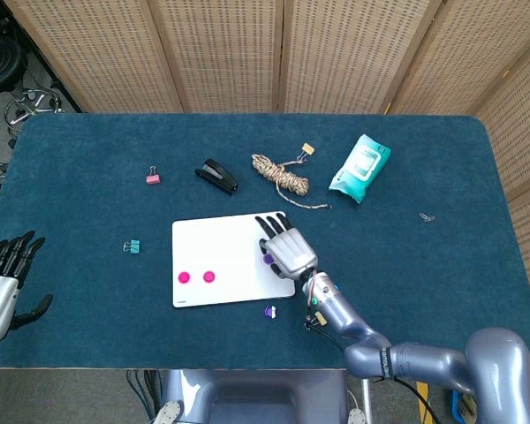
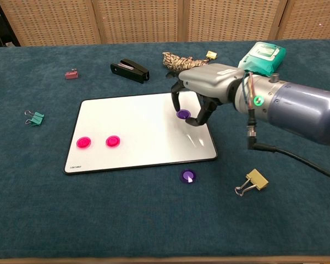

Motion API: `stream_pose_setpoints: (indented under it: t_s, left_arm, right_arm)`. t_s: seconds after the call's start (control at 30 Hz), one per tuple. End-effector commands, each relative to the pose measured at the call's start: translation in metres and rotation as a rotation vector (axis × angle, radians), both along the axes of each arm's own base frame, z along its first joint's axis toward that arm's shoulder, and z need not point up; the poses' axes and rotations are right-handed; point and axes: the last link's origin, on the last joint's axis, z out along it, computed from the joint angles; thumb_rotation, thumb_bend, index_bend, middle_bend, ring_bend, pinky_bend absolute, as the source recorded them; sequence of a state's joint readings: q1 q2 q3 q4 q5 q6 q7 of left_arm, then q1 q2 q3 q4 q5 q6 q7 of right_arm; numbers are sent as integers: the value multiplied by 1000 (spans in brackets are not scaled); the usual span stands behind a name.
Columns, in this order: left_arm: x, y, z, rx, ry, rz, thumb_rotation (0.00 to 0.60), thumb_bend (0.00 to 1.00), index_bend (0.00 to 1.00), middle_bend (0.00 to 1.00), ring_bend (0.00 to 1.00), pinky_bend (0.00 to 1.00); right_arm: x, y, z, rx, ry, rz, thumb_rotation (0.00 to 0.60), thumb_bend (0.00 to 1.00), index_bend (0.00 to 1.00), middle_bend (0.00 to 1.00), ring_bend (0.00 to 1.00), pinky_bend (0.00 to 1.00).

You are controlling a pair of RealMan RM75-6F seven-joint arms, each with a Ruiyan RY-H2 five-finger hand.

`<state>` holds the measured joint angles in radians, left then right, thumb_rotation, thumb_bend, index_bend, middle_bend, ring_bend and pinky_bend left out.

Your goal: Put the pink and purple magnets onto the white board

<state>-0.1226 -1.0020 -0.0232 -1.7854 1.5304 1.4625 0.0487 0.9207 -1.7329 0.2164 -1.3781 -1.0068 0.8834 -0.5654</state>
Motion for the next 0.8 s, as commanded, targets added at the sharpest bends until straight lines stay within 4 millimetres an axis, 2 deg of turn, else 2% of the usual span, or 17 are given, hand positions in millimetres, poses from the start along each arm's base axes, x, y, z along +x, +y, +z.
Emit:
stream_pose_setpoints:
  t_s: [0.03,0.3,0.4,0.5,0.57,0.63,0.8]
  left_arm:
    - [0,0,1,0,-2,0,600,283,0,0,0,0]
    - [0,0,2,-2,-6,0,600,284,0,0,0,0]
    - [0,0,3,2,-10,1,600,283,0,0,0,0]
    - [0,0,4,-3,-15,2,600,283,0,0,0,0]
    - [-1,0,4,-2,-12,2,600,283,0,0,0,0]
    - [-1,0,4,-2,-12,3,600,283,0,0,0,0]
    - [-1,0,5,0,-11,4,600,283,0,0,0,0]
  right_arm:
    - [19,-1,-15,2,-2,-4,600,517,548,0,0,0]
    - [26,-6,-22,-35,18,-13,600,517,548,0,0,0]
    - [20,-7,-23,-21,41,-35,600,513,480,0,0,0]
    - [17,-5,-22,17,49,-56,600,416,299,0,0,0]
    - [16,-5,-21,24,61,-58,600,249,209,0,0,0]
    - [17,-4,-20,29,65,-59,600,192,187,0,0,0]
    - [20,2,-10,18,42,-40,600,190,193,0,0,0]
